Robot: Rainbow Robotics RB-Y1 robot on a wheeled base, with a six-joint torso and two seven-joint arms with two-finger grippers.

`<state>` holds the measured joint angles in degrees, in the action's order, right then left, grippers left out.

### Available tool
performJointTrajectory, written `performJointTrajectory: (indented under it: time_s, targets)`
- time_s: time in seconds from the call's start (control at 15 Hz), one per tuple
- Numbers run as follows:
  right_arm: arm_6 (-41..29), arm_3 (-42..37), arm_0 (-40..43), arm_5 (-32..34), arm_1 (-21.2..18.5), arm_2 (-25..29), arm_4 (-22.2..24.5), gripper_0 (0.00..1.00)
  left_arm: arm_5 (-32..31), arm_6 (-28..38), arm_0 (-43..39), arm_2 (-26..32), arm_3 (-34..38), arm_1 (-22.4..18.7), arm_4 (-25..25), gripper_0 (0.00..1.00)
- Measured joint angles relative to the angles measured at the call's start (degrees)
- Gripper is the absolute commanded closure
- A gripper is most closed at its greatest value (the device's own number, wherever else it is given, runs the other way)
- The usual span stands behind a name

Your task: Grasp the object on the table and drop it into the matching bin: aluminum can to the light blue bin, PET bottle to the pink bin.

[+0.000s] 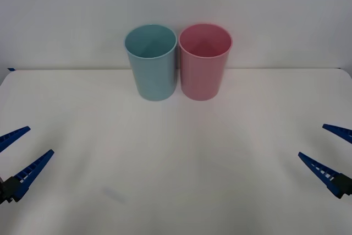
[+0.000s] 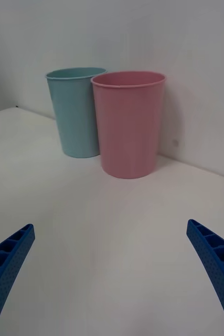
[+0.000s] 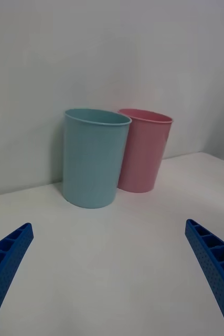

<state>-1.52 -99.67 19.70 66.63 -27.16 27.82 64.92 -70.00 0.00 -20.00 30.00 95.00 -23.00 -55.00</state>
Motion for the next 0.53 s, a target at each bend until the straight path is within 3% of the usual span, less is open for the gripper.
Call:
performJointTrajectory:
  time_s: [0.53]
  targets:
    - [0.8,2.6,2.7,0.9,-0.1,1.2,-2.0,0.00,0.0,0.0,0.0,0.0,0.0,0.0,0.0,0.00]
